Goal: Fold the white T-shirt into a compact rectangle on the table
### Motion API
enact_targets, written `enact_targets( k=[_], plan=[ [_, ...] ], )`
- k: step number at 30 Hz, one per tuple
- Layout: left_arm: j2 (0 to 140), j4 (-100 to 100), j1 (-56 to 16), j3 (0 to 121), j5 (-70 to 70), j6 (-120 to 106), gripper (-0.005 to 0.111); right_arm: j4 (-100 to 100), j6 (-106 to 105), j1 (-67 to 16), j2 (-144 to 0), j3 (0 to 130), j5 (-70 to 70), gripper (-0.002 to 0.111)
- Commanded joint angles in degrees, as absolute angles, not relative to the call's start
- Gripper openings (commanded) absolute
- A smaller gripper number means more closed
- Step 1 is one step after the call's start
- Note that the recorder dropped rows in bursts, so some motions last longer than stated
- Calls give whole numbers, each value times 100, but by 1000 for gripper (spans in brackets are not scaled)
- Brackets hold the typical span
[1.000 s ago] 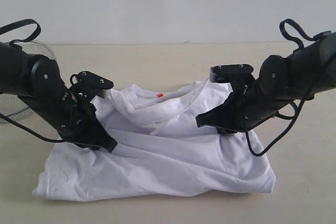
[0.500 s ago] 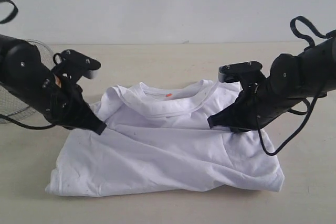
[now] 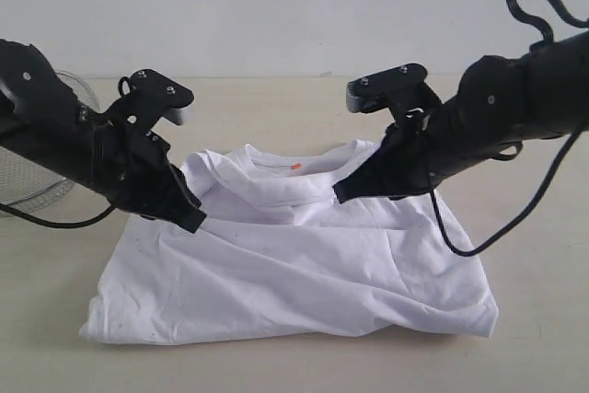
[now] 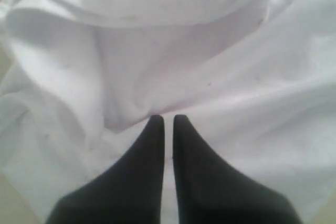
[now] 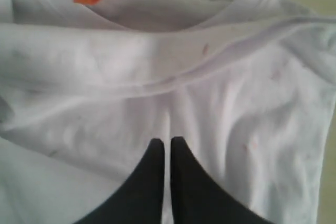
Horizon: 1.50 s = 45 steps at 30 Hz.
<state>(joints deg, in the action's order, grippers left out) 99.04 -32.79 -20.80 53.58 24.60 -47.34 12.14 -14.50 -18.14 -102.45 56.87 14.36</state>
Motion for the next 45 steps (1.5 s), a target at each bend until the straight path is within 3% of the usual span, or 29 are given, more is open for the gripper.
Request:
enact_targets(
  k=[1,11,27,38,45],
  plan=[
    [10241,-4322,-2076,5623,2755,-5739,4,1182,-1630,-2107,-10425,6116,1693,0],
    [11106,-4272,-2076,6215,2916,-5739,4,1275,-1706,-2644,-10986,6569,2015,0],
    [11776,-3903,-2076,6468,3037,-5185,4,1288,-1792,-2657,-12115,7746,1670,0],
    [11776,-3610,-2076,6468,3161,-4884,4,1205,-1805,-2343,-12527,9279,991,0],
    [11776,-3505,-2076,6468,3149,-4884,4,949,-1805,-2050,-12517,9461,1941,0]
  ],
)
